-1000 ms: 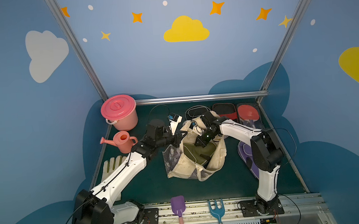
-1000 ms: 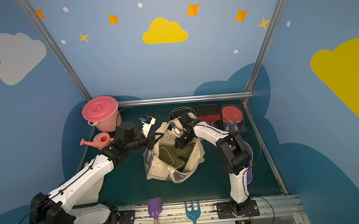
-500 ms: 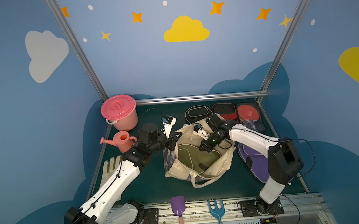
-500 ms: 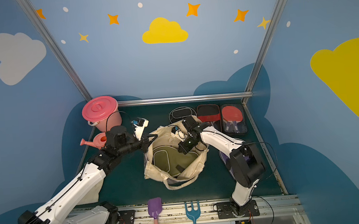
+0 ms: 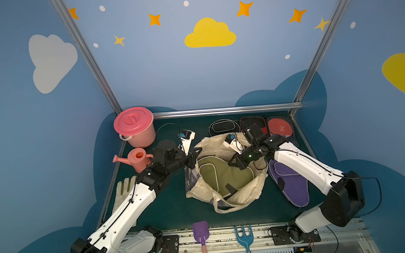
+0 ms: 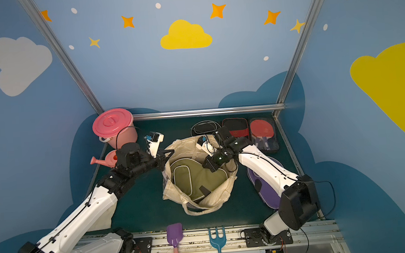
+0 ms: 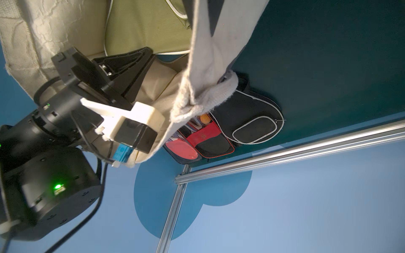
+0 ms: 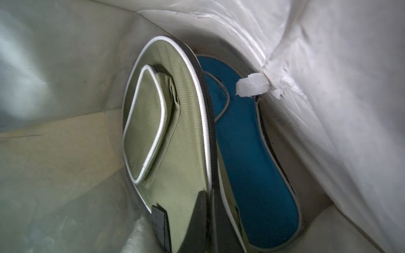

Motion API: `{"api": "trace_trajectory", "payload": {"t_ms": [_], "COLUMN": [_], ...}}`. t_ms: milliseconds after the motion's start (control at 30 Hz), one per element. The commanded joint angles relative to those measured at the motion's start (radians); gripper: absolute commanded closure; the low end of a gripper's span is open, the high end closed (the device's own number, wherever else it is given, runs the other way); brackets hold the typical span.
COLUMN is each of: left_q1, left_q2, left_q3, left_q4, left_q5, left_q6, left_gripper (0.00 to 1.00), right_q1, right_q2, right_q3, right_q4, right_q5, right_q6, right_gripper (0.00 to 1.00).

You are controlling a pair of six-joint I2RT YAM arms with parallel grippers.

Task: Remove the ping pong set from the canvas bag
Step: Pick up the ping pong set from the canvas bag.

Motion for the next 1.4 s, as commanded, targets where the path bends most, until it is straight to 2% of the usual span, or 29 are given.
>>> {"api": "trace_trajectory", "payload": {"t_ms": [0,167,367,400,467,567,767,867,900,933,967,1200,1367], "left_q1": [0.005,0.004,0.001,0.001,0.002,0.003,0.013,0.020,0.025,0.035,0.044,0.112,0.130], "left_q2": [-0.026,0.001,0.013,0.013,0.004,-0.017,-0.046,-0.050,-0.050,-0.052,-0.053,-0.010,0.037], "left_q3": [0.012,0.035,0.054,0.059,0.068,0.084,0.157,0.200,0.214,0.224,0.229,0.278,0.301], "left_q4": [0.126,0.088,0.049,0.040,0.022,-0.005,-0.073,-0.115,-0.132,-0.142,-0.142,-0.175,-0.178], "left_q5": [-0.005,-0.006,-0.037,-0.050,-0.086,-0.125,-0.126,-0.091,-0.071,-0.029,0.012,0.283,0.400], "left_q6": [0.002,0.002,-0.003,-0.003,-0.001,0.020,0.069,0.084,0.085,0.084,0.076,0.042,0.040], "left_gripper": [0.91,0.90,0.90,0.88,0.72,0.58,0.41,0.24,0.15,0.04,0.00,0.00,0.00], "right_q1": [0.005,0.002,-0.004,-0.005,-0.005,-0.010,-0.027,-0.029,-0.028,-0.029,-0.029,-0.034,-0.036], "right_q2": [-0.052,-0.127,-0.201,-0.210,-0.227,-0.246,-0.229,-0.220,-0.216,-0.215,-0.213,-0.220,-0.212], "right_q3": [0.035,0.078,0.133,0.142,0.164,0.192,0.282,0.337,0.357,0.376,0.391,0.455,0.486], "right_q4": [-0.028,-0.057,-0.089,-0.092,-0.096,-0.097,-0.112,-0.110,-0.111,-0.112,-0.111,-0.112,-0.121], "right_q5": [0.031,0.136,0.191,0.198,0.217,0.239,0.247,0.236,0.228,0.220,0.215,0.158,0.137], "right_q6": [0.017,0.021,0.002,-0.001,-0.012,-0.035,-0.085,-0.103,-0.108,-0.116,-0.123,-0.166,-0.199], "right_gripper": [1.00,1.00,1.00,1.00,1.00,1.00,1.00,1.00,1.00,1.00,1.00,1.00,1.00]}}
